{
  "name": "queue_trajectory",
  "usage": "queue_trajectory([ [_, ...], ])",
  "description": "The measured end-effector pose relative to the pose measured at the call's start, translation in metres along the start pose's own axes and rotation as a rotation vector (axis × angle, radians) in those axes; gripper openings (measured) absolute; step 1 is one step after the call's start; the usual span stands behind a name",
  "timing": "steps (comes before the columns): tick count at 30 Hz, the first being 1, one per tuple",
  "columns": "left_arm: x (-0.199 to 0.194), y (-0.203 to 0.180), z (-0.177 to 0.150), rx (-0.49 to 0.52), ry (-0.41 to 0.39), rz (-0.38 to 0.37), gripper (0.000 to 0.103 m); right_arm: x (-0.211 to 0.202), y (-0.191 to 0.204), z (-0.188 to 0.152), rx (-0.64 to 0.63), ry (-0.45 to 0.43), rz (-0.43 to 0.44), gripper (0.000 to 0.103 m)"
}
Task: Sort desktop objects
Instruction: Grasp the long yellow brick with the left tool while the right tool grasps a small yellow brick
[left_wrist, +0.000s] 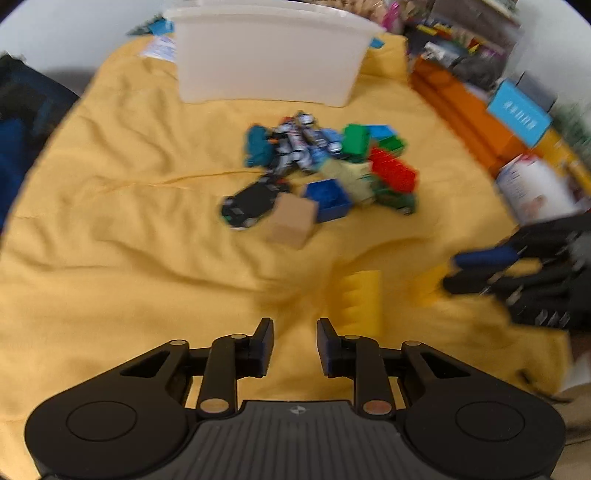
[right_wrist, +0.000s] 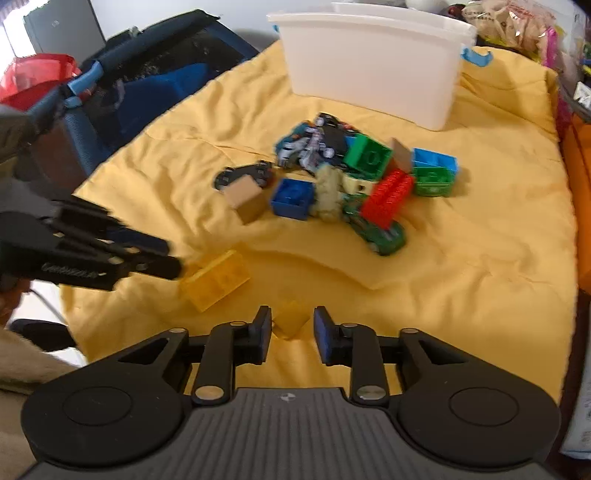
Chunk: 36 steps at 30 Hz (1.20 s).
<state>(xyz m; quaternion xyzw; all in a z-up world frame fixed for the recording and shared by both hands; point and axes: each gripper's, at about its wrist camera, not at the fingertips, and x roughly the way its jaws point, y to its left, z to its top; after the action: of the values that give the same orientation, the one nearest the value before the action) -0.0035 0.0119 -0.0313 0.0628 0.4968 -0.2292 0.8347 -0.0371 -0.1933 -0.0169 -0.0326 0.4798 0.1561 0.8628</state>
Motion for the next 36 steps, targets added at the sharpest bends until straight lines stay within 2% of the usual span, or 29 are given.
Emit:
queue_trajectory([
  [2, -0.007, -0.002, -0.001, -0.005, -0.018, -0.003, 0.030, -0.004, -0.002, -0.001, -0.035, -0.018, -0.067, 0.031],
  [4, -0.013, -0.012, 0.002, 0.020, -0.048, -0.033, 0.034, -0.011, -0.002, -0.002, -0.078, -0.052, -0.094, 0.031],
  [8, -0.012, -0.037, 0.004, 0.116, -0.061, -0.025, 0.036, -0.019, 0.003, -0.004, -0.165, -0.066, -0.034, 0.030],
  [11, -0.010, -0.033, 0.007, 0.067, -0.093, 0.015, 0.037, -0.019, 0.008, -0.008, -0.206, -0.046, -0.015, 0.030],
  [13, -0.009, -0.025, 0.008, 0.026, -0.126, 0.051, 0.043, -0.021, 0.009, -0.012, -0.220, -0.040, -0.004, 0.030],
  [16, -0.001, -0.024, 0.007, 0.025, -0.108, 0.047, 0.043, -0.022, 0.010, -0.018, -0.278, -0.035, -0.006, 0.030],
  [24, 0.012, -0.065, 0.003, 0.085, -0.078, 0.005, 0.042, -0.009, 0.015, -0.022, -0.434, -0.025, 0.012, 0.030],
  [28, 0.017, -0.074, -0.004, 0.073, -0.054, -0.009, 0.042, -0.002, 0.022, -0.027, -0.536, -0.025, 0.020, 0.030],
  [36, 0.023, -0.073, -0.006, 0.040, -0.057, -0.031, 0.042, 0.012, 0.022, -0.029, -0.567, -0.041, -0.017, 0.034],
])
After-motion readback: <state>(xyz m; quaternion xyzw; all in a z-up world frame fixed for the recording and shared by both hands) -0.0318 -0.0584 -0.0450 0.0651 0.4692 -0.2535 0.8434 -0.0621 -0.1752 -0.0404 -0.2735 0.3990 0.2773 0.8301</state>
